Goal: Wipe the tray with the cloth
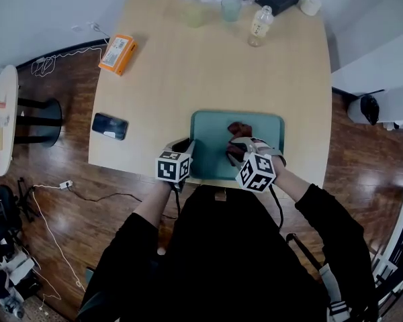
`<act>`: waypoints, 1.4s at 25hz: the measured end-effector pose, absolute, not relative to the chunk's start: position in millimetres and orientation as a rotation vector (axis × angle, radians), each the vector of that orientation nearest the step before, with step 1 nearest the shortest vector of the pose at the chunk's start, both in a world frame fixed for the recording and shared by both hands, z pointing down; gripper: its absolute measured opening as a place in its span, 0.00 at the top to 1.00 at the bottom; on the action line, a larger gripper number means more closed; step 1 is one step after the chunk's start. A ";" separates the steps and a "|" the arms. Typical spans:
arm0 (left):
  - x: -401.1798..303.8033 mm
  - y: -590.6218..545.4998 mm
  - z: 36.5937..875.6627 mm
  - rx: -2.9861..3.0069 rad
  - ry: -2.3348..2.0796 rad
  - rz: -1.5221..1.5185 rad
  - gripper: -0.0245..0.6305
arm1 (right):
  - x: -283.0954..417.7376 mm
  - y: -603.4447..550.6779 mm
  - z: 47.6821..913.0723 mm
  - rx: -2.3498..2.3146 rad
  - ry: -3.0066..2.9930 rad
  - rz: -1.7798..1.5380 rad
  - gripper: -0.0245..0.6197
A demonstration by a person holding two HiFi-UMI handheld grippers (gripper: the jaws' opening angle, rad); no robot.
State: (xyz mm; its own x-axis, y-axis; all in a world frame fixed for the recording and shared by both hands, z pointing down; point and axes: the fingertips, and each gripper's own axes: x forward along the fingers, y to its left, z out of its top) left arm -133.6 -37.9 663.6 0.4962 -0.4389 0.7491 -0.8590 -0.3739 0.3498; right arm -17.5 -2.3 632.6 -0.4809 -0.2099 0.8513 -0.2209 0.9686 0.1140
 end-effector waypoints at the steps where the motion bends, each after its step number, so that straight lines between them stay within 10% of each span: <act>1: -133.6 -37.8 663.8 1.996 -1.066 0.719 0.92 | -24.2 17.2 632.6 0.259 -2.101 0.026 0.78; 11: -132.5 -37.7 664.5 2.002 -1.076 0.729 0.92 | -44.9 88.9 645.8 0.144 -2.148 0.105 0.78; 25: -128.7 -38.2 662.6 2.018 -1.090 0.736 0.92 | -32.7 -103.4 641.7 0.351 -2.077 0.077 0.78; 35: -131.2 -38.8 664.0 2.004 -1.072 0.724 0.93 | -101.9 25.8 642.2 0.137 -2.133 0.001 0.78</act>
State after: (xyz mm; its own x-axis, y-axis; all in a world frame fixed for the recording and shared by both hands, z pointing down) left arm -131.2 -38.8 664.0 0.4922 -0.4437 0.7489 -0.8603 -0.3788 0.3411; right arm -101.9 25.8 642.2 -0.5305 -0.0981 0.8420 -0.0988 0.9937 0.0535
